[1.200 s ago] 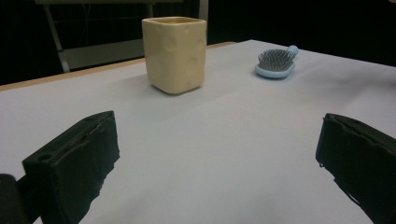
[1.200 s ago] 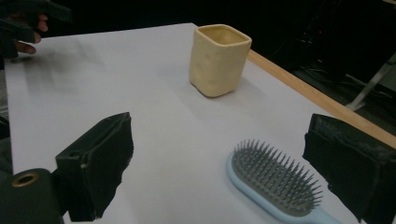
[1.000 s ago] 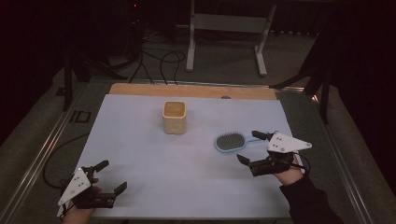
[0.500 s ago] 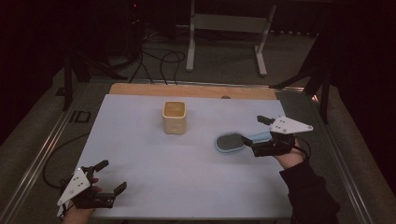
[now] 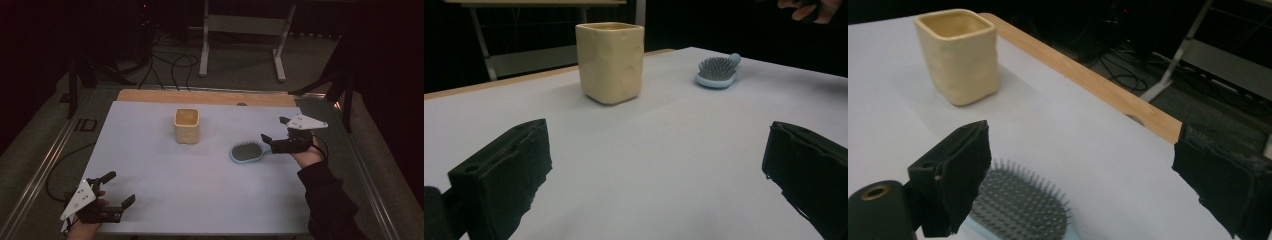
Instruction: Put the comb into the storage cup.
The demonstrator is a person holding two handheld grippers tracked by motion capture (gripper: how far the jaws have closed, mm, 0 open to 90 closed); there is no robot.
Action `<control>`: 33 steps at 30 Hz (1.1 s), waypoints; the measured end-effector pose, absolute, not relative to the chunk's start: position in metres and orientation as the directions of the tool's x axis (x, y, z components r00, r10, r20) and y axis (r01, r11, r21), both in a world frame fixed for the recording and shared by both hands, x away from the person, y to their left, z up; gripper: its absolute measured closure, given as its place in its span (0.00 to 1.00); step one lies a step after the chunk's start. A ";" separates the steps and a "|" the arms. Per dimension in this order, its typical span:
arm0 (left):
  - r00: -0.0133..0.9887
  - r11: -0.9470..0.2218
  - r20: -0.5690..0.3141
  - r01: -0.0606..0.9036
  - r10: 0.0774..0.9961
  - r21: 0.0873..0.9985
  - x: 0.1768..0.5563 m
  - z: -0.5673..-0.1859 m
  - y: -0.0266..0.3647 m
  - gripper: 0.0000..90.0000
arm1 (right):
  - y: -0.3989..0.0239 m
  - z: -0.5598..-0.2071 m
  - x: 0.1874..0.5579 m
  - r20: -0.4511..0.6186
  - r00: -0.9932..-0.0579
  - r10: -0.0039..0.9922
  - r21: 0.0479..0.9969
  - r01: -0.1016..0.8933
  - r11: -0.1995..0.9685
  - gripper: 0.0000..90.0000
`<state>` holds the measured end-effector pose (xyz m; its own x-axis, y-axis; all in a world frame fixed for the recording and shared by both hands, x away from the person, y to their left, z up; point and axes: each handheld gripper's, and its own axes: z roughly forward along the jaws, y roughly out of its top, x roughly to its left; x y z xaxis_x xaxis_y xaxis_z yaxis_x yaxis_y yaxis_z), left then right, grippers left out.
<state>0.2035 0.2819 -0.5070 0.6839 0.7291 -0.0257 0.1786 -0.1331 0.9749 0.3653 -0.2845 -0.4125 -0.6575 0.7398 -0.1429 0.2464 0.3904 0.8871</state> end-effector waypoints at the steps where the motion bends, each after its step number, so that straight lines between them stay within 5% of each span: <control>1: 0.684 -0.134 -0.025 0.178 0.729 0.975 0.203 -0.507 0.282 0.00 | -0.285 -0.414 0.367 -0.146 -0.653 0.743 0.885 0.250 0.393 0.09; 9: 0.684 -0.123 -0.031 0.176 0.729 0.977 0.203 -0.506 0.283 0.00 | -0.290 -0.434 0.381 -0.121 -0.630 0.767 0.865 0.312 0.393 0.12; 16: 0.686 -0.125 -0.031 0.177 0.727 0.976 0.204 -0.507 0.282 0.00 | -0.295 -0.453 0.390 -0.101 -0.614 0.783 0.834 0.377 0.403 0.25; 29: 0.688 -0.131 -0.032 0.183 0.725 0.974 0.204 -0.507 0.281 0.00 | -0.301 -0.471 0.399 -0.154 -0.556 0.817 0.774 0.447 0.449 0.62; 33: 0.688 -0.132 -0.031 0.183 0.725 0.974 0.204 -0.507 0.281 0.00 | -0.301 -0.475 0.402 -0.181 -0.557 0.811 0.744 0.462 0.483 0.82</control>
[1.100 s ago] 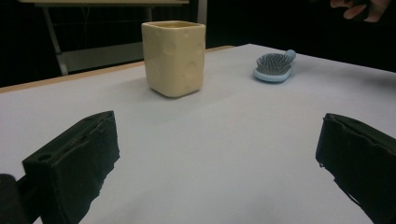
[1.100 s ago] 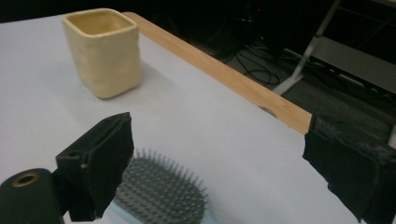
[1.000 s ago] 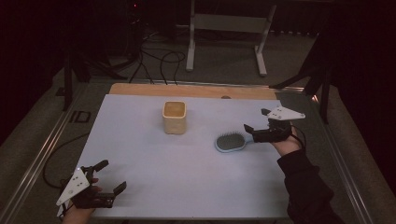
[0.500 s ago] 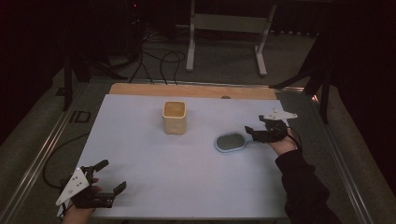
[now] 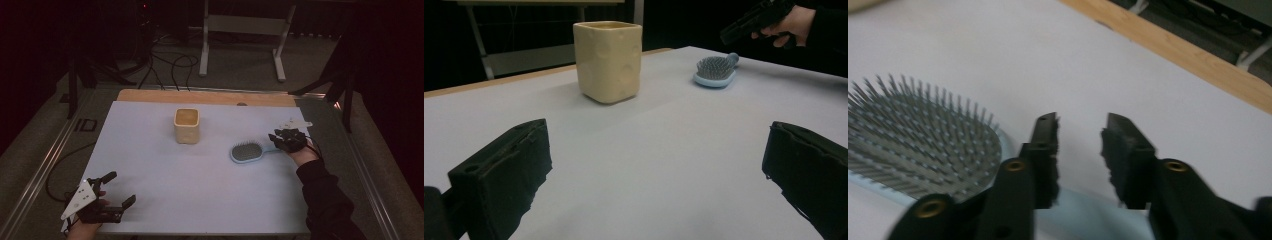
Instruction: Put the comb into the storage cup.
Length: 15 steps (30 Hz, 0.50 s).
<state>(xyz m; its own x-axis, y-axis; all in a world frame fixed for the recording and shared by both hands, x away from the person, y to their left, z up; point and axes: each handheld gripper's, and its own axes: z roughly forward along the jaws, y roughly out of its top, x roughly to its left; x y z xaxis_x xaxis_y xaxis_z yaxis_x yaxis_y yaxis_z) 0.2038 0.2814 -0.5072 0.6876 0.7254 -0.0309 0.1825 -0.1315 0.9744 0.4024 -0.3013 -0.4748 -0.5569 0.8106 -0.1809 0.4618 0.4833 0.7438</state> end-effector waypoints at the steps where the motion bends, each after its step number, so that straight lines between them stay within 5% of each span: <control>1: 0.688 -0.132 -0.030 0.182 0.725 0.974 0.204 -0.507 0.281 0.00 | -0.302 -0.475 0.403 -0.181 -0.559 0.809 0.736 0.468 0.489 0.84; 6: 0.689 -0.133 -0.031 0.184 0.724 0.974 0.204 -0.507 0.281 0.00 | -0.304 -0.476 0.407 -0.202 -0.552 0.809 0.711 0.485 0.509 1.00; 15: 0.688 -0.137 -0.028 0.184 0.725 0.973 0.204 -0.508 0.281 0.00 | -0.310 -0.481 0.413 -0.246 -0.558 0.792 0.652 0.510 0.562 1.00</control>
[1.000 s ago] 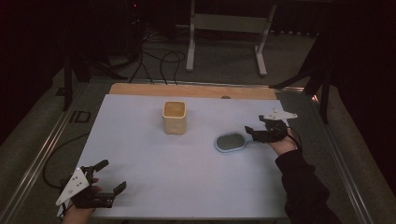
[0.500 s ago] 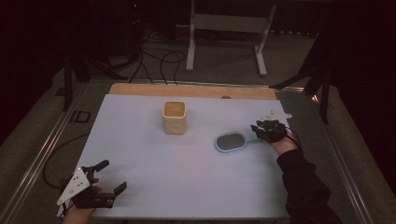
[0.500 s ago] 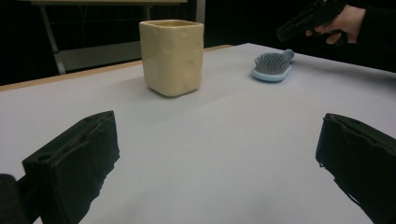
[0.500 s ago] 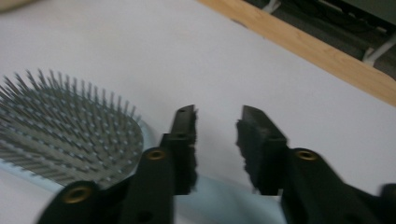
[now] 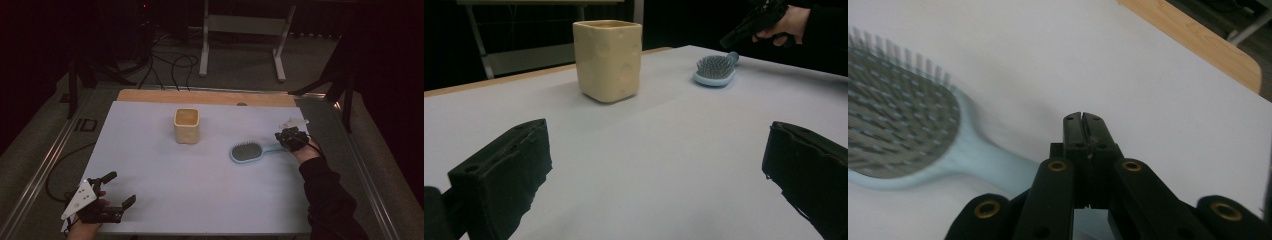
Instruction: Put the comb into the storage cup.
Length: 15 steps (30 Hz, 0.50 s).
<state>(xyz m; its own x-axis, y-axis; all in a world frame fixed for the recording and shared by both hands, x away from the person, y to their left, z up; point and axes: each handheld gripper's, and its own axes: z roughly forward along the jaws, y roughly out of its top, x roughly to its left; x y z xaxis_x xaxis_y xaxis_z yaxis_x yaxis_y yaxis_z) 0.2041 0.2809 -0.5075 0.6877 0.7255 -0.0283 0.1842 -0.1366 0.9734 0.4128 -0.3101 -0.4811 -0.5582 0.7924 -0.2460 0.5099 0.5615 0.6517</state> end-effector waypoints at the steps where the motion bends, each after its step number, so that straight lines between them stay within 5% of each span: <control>1: 0.688 -0.136 -0.029 0.185 0.725 0.973 0.204 -0.508 0.281 0.00 | -0.311 -0.482 0.413 -0.242 -0.558 0.794 0.644 0.519 0.561 1.00; 15: 0.690 -0.140 -0.026 0.184 0.723 0.973 0.204 -0.508 0.281 0.00 | -0.310 -0.495 0.419 -0.251 -0.578 0.776 0.581 0.552 0.599 1.00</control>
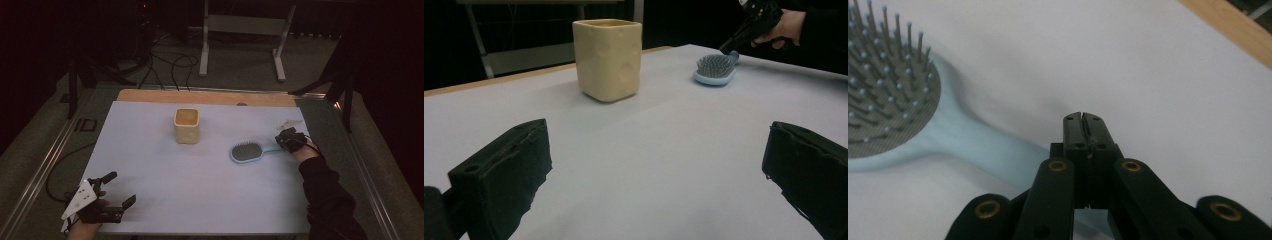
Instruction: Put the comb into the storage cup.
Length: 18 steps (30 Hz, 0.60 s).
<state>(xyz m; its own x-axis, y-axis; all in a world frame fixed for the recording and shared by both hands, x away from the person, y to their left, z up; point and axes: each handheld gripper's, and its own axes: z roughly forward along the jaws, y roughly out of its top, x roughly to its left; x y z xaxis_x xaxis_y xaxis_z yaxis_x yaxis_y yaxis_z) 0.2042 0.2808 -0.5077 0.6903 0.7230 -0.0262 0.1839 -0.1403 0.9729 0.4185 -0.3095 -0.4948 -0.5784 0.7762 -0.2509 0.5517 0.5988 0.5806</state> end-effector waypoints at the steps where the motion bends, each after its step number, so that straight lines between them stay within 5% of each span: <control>1: 0.691 -0.139 -0.027 0.184 0.723 0.973 0.204 -0.508 0.281 0.00 | -0.309 -0.495 0.418 -0.246 -0.580 0.777 0.580 0.554 0.597 1.00; 18: 0.690 -0.144 -0.024 0.185 0.723 0.972 0.204 -0.507 0.281 0.00 | -0.311 -0.495 0.408 -0.216 -0.616 0.758 0.563 0.555 0.612 1.00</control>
<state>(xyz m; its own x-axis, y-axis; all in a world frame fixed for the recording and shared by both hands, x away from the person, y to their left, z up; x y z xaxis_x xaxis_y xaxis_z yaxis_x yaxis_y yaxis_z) 0.2037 0.2806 -0.5074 0.6900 0.7234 -0.0239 0.1849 -0.1442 0.9721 0.4083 -0.3110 -0.4947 -0.6158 0.7576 -0.2163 0.5553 0.6121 0.5631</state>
